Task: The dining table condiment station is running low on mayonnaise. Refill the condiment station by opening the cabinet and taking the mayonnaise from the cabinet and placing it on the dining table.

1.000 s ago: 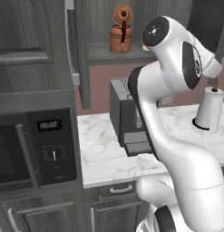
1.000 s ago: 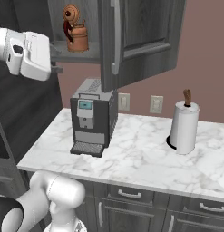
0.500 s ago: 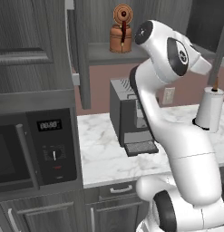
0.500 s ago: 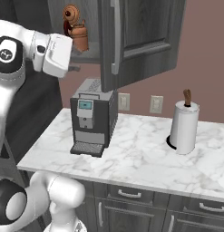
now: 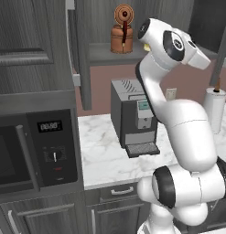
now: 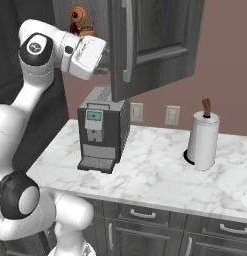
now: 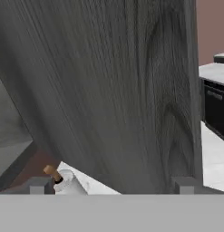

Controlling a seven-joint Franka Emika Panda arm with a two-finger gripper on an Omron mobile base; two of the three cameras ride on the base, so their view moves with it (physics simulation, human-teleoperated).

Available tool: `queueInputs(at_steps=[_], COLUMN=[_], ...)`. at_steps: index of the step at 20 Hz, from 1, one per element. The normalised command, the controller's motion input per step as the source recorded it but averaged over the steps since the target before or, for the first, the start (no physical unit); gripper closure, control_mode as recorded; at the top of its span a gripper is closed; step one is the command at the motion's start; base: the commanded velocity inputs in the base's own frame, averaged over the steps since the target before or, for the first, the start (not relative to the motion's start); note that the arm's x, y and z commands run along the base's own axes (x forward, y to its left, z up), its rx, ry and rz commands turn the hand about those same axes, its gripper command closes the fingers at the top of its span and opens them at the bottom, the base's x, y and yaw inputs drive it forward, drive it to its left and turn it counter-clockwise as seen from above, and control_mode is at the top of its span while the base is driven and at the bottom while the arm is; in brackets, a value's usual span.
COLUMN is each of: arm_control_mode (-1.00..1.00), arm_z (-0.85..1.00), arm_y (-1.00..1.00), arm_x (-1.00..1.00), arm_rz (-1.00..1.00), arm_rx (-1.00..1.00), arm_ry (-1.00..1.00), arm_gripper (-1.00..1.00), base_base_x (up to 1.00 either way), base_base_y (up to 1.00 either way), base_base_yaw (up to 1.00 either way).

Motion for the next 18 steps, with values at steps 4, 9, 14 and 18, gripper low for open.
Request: queueInputs(at_steps=[4,9,14,18], arm_control_mode=[-1.0,-1.0,-1.0,-1.0], arm_z=[0.0,0.0,0.02,0.21], arm_y=[-0.68,-0.66,-0.99,-1.0], arm_x=[0.16,0.1,-0.25,-0.72], arm_rz=[-0.15,-0.16,-0.2,-0.13], arm_rx=[0.0,0.0,0.01,0.1], arm_ry=[0.01,0.0,0.0,-0.01], arm_gripper=[-1.0,-1.0,-1.0,-1.0], base_base_x=[0.0,0.0,0.0,0.0], base_base_y=[0.0,0.0,0.0,0.0], base_base_yaw=[0.0,0.0,0.0,0.0])
